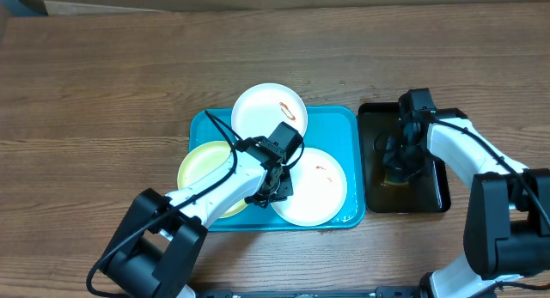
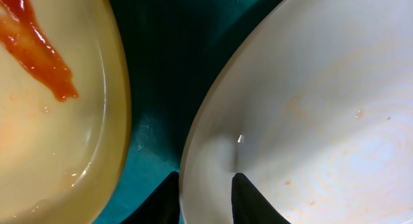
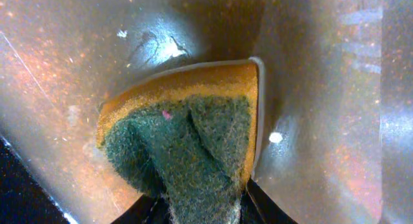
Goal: Clean dirty plates on tray and stack at the side
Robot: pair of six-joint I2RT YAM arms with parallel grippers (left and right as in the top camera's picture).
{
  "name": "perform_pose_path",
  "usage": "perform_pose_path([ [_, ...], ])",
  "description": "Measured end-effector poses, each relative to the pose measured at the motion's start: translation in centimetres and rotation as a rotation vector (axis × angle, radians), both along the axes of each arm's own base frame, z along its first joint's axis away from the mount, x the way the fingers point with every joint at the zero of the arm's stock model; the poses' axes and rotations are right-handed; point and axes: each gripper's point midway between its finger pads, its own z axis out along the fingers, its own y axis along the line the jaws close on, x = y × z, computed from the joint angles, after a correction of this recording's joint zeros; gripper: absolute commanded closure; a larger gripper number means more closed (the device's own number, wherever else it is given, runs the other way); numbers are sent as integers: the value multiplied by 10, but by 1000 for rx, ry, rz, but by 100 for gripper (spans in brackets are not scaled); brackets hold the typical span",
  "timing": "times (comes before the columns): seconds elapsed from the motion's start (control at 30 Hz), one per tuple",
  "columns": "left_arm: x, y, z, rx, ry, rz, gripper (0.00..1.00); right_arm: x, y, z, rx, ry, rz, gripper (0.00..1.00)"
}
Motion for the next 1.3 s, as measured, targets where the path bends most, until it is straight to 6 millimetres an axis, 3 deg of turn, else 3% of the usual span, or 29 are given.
perform_pose_path([
  [0.1,0,-1,0,-4,-1,-4,70,1,0,0,1,-4,0,69],
  [0.27,0,-1,0,-5,1,-7,76,1,0,0,1,-6,7,92],
  [0.33,0,-1,0,-7,2,-7,78,1,0,0,1,-6,0,95],
  [0.37,0,-1,0,-7,2,-7,78,2,0,0,0,-7,2,90],
  [0.43,0,-2,0,-8,2,-18,78,2,0,0,1,-7,-8,70],
  [0.47,0,-2,0,-9,2,-24,77,2,0,0,1,-7,-8,54],
  [0.53,-1,-2,0,-12,4,-30,75,2,0,-1,1,-9,-1,48],
  [0.6,-1,-2,0,-12,4,-31,75,2,0,-1,1,-11,0,48],
  [0.7,-1,-2,0,-12,4,-33,75,9,1,-1,3,-38,1,53],
  [0.8,0,-3,0,-14,1,-33,76,15,1,0,4,-65,7,69],
  [0.93,1,-2,0,-17,3,-29,75,16,1,0,4,-67,1,78],
  [1.0,1,-2,0,-17,3,-28,75,16,1,0,5,-66,5,95],
  [1.2,1,-2,0,-19,2,-28,75,14,1,0,4,-61,0,96],
  [1.3,2,-3,0,-22,-3,-27,80,4,0,4,0,-7,0,96],
])
